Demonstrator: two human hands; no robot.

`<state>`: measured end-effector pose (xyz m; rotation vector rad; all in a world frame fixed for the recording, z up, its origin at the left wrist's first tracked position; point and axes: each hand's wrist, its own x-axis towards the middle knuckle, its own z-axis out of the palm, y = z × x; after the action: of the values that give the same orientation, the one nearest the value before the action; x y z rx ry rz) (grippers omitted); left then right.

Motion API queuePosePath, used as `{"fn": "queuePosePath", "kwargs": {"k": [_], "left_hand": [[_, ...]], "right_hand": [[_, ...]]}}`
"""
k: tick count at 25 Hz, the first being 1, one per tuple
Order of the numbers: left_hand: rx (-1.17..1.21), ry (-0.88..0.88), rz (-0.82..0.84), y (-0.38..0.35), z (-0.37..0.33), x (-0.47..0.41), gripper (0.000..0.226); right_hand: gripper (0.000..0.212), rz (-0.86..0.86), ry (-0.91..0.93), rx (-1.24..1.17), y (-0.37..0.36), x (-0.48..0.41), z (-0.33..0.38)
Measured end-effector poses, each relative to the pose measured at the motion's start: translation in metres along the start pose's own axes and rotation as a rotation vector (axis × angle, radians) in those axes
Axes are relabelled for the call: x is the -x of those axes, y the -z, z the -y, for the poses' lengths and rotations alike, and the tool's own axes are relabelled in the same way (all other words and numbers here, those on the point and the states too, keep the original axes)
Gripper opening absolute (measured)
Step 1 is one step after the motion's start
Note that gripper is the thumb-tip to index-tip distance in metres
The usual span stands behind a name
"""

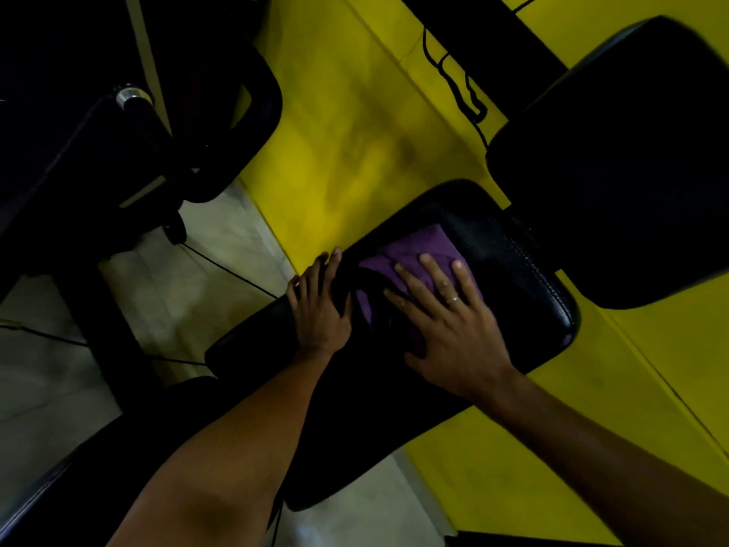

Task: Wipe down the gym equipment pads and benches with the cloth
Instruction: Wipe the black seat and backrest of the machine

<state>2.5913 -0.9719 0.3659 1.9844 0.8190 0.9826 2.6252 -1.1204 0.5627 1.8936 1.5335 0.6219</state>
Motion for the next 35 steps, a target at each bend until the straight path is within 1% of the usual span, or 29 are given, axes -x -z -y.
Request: {"fn": "queuePosePath", "kwargs": {"k": [1,3,5,8,10,12,15,16,17,19,21,23,26,27,30,31,33,35], "left_hand": [[0.010,0.009,-0.018,-0.001,0.000,0.001,0.061],[0.006,0.011,-0.056,-0.004,0.001,0.001,0.057],[0.000,-0.011,-0.065,-0.007,0.002,0.001,0.058],[-0.019,-0.028,-0.113,-0.007,0.004,0.000,0.057],[-0.024,-0.040,-0.133,-0.008,0.005,0.000,0.052],[-0.010,-0.039,-0.122,-0.006,0.003,0.000,0.050],[0.021,-0.004,-0.077,0.000,-0.001,0.002,0.055],[0.034,-0.004,-0.064,0.001,-0.002,0.002,0.057],[0.039,-0.006,-0.062,0.001,-0.003,0.002,0.059],[0.030,-0.004,-0.068,0.000,-0.002,0.001,0.058],[0.007,-0.011,-0.080,-0.002,0.000,0.001,0.056],[-0.017,-0.016,-0.062,-0.005,0.001,0.000,0.062],[-0.016,-0.016,-0.017,-0.003,0.004,0.003,0.067],[-0.004,-0.015,-0.015,-0.002,0.002,0.002,0.066],[0.081,-0.040,0.013,0.001,0.001,0.001,0.061],[0.087,-0.058,-0.001,-0.001,-0.001,0.001,0.058],[0.063,-0.078,-0.031,-0.006,0.000,-0.006,0.053],[0.040,-0.101,-0.058,-0.009,0.002,-0.005,0.054]], "right_hand": [[0.096,-0.040,-0.022,0.001,0.004,0.000,-0.010],[0.096,-0.068,-0.115,0.020,0.016,-0.025,-0.027],[0.095,-0.025,-0.182,0.030,0.025,-0.065,-0.026],[0.088,0.140,-0.104,0.065,0.023,-0.103,0.008],[0.082,0.179,-0.079,0.072,0.020,-0.109,0.017],[0.083,0.134,-0.080,0.050,0.025,-0.104,0.002],[0.077,-0.114,-0.195,-0.035,0.024,-0.070,-0.026],[0.075,-0.161,-0.231,-0.035,0.021,-0.059,-0.030],[0.074,-0.174,-0.265,-0.018,0.018,-0.053,-0.028],[0.074,-0.147,-0.318,-0.003,0.012,-0.053,-0.007],[0.073,-0.106,-0.304,-0.033,0.001,-0.053,0.020],[0.073,-0.087,-0.290,-0.064,-0.014,-0.037,0.038],[0.072,-0.096,-0.313,-0.072,-0.020,-0.008,0.044],[0.070,-0.118,-0.355,-0.078,-0.017,-0.006,0.043],[0.066,-0.215,-0.616,-0.134,-0.005,-0.023,0.042],[0.065,-0.233,-0.684,-0.157,-0.005,-0.032,0.046],[0.060,-0.241,-0.726,-0.212,-0.011,-0.043,0.062],[0.057,-0.220,-0.666,-0.247,-0.024,-0.029,0.083]]}}
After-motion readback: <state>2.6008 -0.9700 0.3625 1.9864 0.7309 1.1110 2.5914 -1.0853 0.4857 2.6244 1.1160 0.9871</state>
